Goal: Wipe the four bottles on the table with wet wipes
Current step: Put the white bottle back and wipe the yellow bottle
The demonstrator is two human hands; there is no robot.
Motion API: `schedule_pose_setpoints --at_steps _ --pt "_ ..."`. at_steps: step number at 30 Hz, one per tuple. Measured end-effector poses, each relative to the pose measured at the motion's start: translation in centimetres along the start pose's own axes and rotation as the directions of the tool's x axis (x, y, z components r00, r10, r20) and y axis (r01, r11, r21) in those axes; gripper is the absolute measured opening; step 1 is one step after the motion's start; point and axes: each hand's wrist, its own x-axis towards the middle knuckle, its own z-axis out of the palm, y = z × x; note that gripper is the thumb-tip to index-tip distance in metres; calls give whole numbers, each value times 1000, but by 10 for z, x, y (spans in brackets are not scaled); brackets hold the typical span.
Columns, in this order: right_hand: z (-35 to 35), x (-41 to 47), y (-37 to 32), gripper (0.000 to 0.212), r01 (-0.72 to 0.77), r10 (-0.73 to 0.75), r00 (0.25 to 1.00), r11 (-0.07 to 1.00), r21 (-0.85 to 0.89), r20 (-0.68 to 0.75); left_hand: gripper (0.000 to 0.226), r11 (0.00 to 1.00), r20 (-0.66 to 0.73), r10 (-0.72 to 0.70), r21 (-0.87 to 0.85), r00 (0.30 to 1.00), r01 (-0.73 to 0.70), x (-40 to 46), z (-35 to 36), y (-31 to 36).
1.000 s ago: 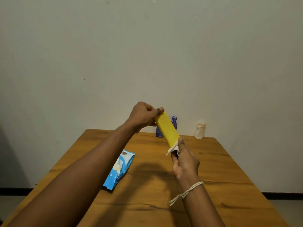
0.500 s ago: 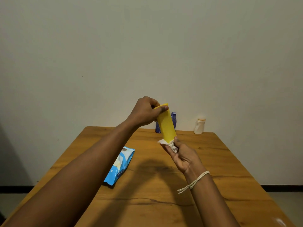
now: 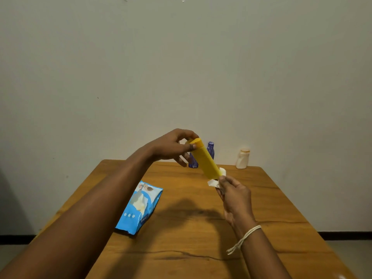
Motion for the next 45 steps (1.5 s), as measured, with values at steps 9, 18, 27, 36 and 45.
schedule_pose_setpoints --at_steps 9,18,27,36,45 --pt "-6 -20 14 29 473 -407 881 733 -489 241 31 976 -54 8 -218 999 -19 -2 12 -10" --pt "17 -17 -20 27 834 -678 477 147 -532 560 26 967 187 10 -252 982 38 1 25 -12" --pt "-13 -8 -6 25 896 -686 398 147 -419 609 35 945 38 70 -322 997 -54 4 0 -12" --pt "7 19 -44 22 881 -758 428 228 -415 491 27 971 197 101 -235 975 -53 12 35 -18" --pt "-59 57 63 20 744 -568 662 424 -516 489 27 992 -128 39 -117 991 -54 100 46 -49"
